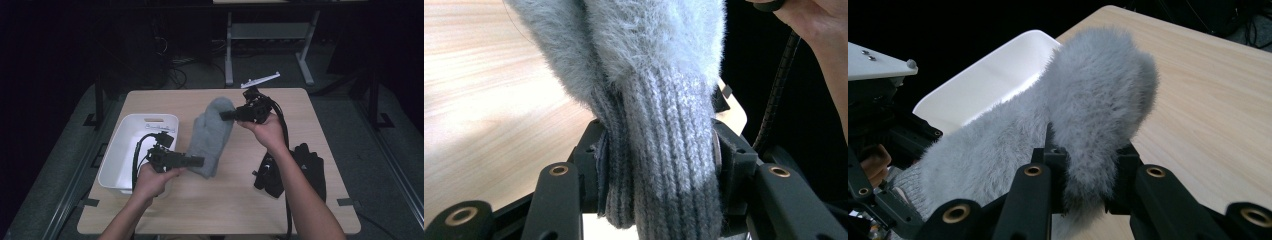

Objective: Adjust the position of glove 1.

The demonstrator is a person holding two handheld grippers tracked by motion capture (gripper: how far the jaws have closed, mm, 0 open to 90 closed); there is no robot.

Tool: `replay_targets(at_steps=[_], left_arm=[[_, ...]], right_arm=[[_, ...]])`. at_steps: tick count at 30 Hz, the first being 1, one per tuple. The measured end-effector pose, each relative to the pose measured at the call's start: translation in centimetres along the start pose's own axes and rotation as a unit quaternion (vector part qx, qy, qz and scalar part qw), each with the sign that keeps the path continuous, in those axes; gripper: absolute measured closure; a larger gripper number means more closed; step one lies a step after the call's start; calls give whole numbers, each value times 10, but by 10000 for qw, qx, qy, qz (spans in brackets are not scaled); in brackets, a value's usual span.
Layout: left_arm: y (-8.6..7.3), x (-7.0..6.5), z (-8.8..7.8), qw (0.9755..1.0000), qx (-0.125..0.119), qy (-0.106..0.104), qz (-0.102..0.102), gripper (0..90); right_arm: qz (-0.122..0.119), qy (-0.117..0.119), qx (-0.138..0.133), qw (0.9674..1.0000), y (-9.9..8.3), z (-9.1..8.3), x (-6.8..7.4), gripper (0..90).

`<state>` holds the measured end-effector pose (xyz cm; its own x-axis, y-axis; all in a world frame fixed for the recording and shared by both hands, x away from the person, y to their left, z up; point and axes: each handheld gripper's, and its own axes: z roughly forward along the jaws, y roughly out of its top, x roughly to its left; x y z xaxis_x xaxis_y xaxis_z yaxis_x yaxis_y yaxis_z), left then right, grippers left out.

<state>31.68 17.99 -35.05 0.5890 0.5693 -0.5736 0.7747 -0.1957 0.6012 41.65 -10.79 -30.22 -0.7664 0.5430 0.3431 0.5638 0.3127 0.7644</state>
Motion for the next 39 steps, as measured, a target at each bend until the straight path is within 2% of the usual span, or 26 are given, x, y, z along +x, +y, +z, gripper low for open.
replay_targets(at_steps=[7,13,20,28,39], left_arm=[[3,2,-16,9999,-113,73,-6,499],[6,5,-32,9997,-198,136,68,498],[7,9,-49,9994,-273,199,40,498],[8,13,-70,9989,-318,342,37,497],[6,22,-87,9983,-362,455,-44,495]], right_arm=[[-71,48,-33,10000,17,5,11,761],[-104,97,-82,9999,31,10,20,761],[-201,139,-84,9997,48,20,33,761],[-272,205,-96,9994,62,32,42,761],[-332,257,-57,9991,75,48,52,761]])
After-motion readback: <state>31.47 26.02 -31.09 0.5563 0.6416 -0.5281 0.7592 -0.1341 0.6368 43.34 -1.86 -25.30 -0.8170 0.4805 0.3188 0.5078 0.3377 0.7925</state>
